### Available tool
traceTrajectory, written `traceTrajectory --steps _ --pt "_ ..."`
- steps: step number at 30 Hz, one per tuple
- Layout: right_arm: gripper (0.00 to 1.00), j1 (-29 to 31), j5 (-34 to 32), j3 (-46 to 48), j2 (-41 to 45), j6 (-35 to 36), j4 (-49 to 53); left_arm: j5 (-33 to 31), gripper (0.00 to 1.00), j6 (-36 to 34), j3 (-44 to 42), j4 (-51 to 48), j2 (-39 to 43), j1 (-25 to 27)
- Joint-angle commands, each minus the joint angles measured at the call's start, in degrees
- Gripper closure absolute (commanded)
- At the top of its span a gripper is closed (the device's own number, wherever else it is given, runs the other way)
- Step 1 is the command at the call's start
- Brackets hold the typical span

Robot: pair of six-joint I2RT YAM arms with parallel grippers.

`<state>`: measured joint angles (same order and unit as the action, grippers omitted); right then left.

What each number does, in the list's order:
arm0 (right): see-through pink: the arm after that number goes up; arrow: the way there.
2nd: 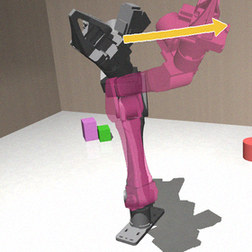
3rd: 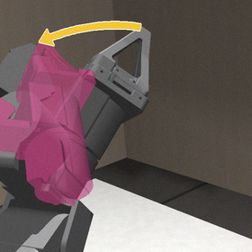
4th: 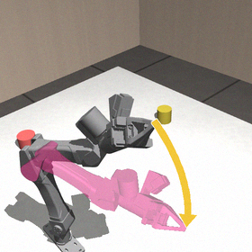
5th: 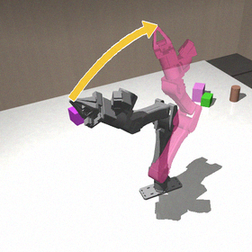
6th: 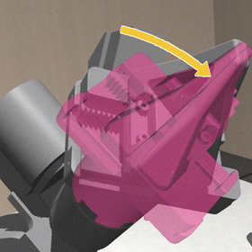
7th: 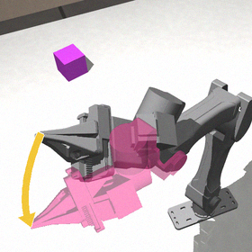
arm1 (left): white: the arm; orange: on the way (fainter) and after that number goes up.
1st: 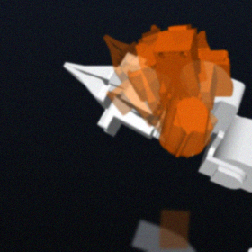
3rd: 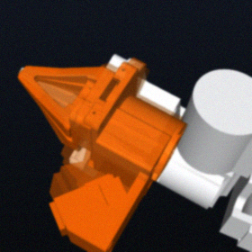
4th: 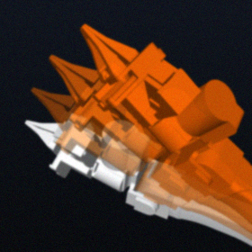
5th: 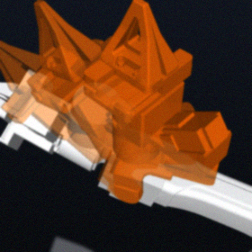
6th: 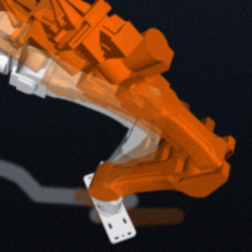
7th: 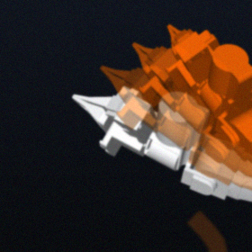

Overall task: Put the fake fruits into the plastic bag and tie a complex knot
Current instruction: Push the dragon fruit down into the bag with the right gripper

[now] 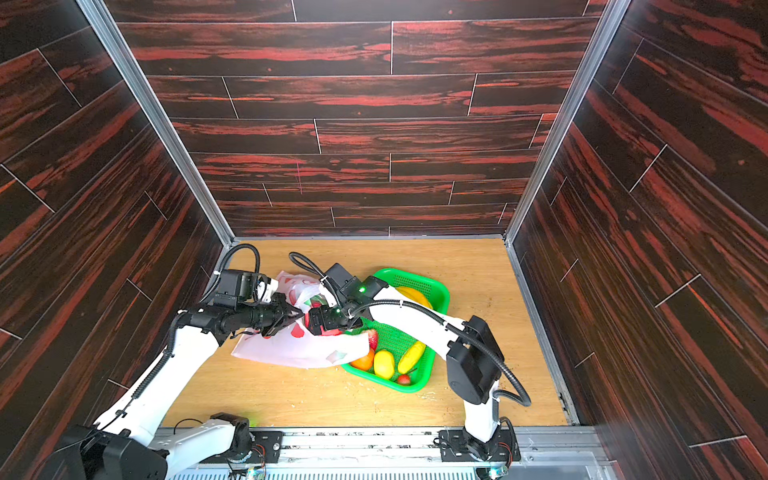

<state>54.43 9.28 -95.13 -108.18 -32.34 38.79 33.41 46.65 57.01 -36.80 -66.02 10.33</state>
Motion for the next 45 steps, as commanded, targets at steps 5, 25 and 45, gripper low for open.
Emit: traceTrajectory --steps 5,25,45 --pt "0.48 1.1 7.6 0.9 -4.1 0.9 -16.0 4.1 1.0 -2.4 -0.3 0.4 -1.0 -0.9" --pt "0.27 0.2 13.6 8.9 -4.7 2.6 -34.0 5.3 1.0 -1.1 0.9 0.2 0.1 -3.1" --pt "0.09 0.3 13.7 16.9 -1.0 5.0 -47.6 5.9 1.0 0.9 -2.6 2.7 0.5 -6.0"
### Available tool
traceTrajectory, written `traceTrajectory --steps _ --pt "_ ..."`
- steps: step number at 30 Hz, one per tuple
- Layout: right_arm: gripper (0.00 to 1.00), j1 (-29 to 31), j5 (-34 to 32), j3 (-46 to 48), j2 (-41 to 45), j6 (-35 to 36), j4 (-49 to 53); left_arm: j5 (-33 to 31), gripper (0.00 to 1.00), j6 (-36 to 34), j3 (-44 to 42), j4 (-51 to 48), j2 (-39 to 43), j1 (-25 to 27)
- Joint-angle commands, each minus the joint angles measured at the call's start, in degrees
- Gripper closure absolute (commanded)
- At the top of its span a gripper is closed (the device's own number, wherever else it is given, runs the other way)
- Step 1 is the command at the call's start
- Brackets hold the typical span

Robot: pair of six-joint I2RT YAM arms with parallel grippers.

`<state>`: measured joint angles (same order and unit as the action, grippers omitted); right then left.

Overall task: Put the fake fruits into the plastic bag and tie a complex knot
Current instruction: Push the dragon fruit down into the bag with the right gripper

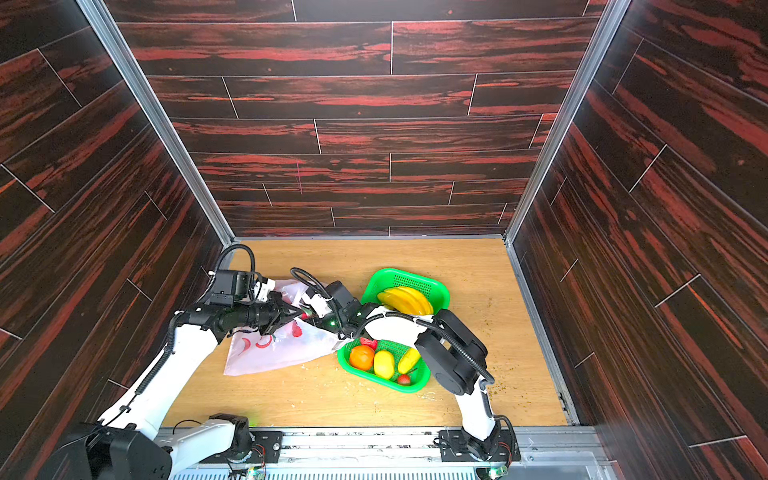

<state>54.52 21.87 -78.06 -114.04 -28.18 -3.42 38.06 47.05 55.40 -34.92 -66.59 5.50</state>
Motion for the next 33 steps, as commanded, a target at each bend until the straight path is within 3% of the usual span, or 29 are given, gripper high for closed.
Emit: traceTrajectory --steps 1,11,33 --pt "0.09 0.2 1.0 -0.1 5.0 0.9 -5.4 1.4 1.0 0.3 -1.2 0.9 1.0 -1.6" --pt "0.09 1.6 0.8 -2.2 3.4 2.8 -5.6 4.0 1.0 -0.5 -2.7 1.5 -1.2 -3.6" --pt "0.09 2.9 -4.2 0.7 7.5 7.4 -10.8 2.3 1.0 -3.3 -6.1 0.0 -2.4 -7.3"
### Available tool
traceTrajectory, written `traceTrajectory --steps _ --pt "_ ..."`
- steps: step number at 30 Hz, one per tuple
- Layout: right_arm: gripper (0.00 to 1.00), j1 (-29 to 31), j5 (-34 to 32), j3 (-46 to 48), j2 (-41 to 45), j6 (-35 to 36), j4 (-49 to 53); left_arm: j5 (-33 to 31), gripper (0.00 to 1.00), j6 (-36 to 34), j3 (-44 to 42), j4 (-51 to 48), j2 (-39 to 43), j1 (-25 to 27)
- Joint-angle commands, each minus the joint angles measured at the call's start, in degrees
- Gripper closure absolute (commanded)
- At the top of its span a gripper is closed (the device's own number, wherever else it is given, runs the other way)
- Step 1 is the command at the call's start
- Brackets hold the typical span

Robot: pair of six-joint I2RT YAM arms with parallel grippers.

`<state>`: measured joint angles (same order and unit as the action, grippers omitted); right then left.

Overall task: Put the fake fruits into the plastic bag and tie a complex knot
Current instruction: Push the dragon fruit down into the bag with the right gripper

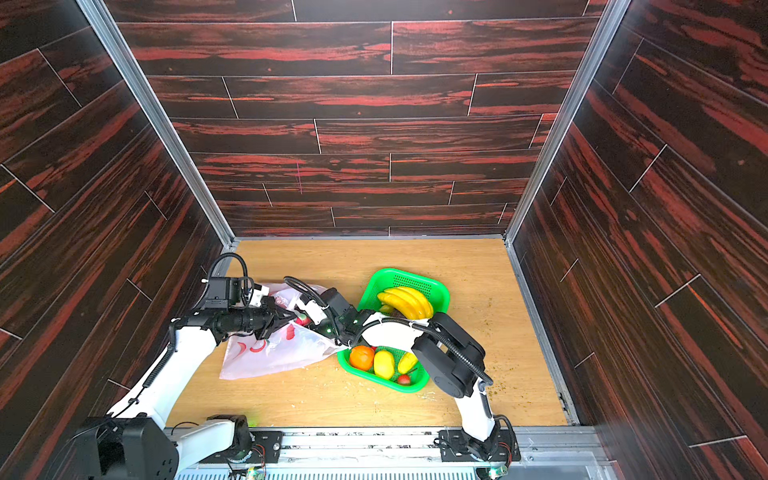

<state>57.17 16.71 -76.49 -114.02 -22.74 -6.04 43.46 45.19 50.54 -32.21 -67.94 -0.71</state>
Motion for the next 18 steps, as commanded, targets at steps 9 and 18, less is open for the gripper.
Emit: traceTrajectory --steps 9,18 --pt "0.08 0.3 0.3 -0.2 8.7 2.8 -7.7 -3.3 1.0 -2.5 -1.9 -3.5 -1.7 -2.6" --pt "0.08 0.3 -0.3 1.0 10.1 3.1 -7.4 -3.6 1.0 -3.5 -2.0 -4.3 -2.4 -3.1"
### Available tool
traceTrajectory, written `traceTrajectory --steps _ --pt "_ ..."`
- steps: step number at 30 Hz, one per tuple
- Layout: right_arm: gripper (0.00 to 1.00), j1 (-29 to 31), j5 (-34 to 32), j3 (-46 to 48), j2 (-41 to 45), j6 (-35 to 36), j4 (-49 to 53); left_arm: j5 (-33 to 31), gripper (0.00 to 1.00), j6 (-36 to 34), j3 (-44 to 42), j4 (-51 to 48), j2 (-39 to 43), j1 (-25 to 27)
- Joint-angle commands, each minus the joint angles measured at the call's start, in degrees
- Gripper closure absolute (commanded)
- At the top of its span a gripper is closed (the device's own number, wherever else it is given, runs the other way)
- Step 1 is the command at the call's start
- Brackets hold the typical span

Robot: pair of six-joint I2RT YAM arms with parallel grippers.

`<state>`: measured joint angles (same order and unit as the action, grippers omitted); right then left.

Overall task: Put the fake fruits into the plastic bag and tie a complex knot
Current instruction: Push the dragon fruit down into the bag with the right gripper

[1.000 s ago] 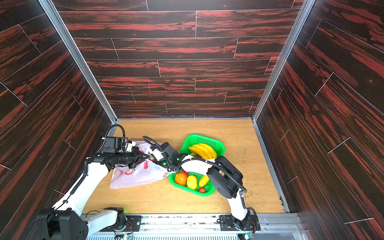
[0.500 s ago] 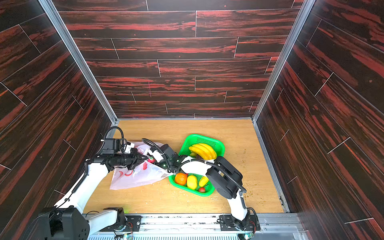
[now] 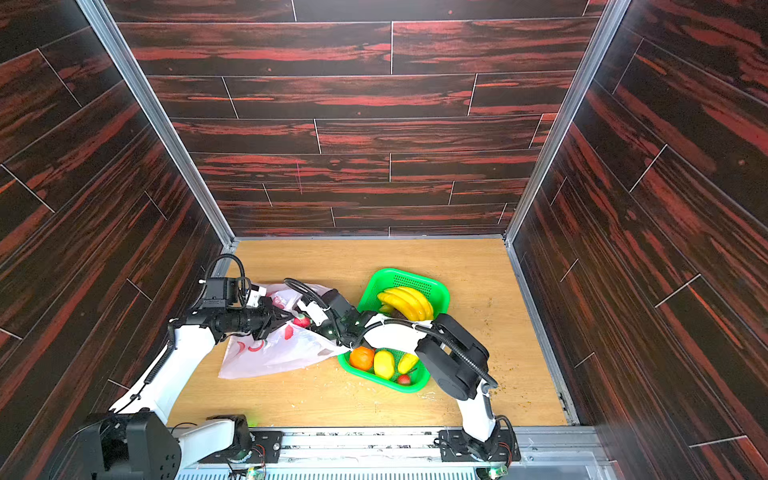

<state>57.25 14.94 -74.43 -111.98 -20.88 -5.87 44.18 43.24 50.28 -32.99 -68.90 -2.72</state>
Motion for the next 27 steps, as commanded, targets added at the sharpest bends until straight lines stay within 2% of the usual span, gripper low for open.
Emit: traceTrajectory --steps 1,27 --pt "0.08 0.2 1.5 -0.9 8.2 1.3 -7.6 -4.3 1.0 -1.6 -1.7 -3.6 -1.5 -1.1" --pt "0.08 0.2 -0.7 1.7 11.6 2.2 -7.5 -4.2 1.0 -2.0 -1.4 -5.0 -1.0 -1.4"
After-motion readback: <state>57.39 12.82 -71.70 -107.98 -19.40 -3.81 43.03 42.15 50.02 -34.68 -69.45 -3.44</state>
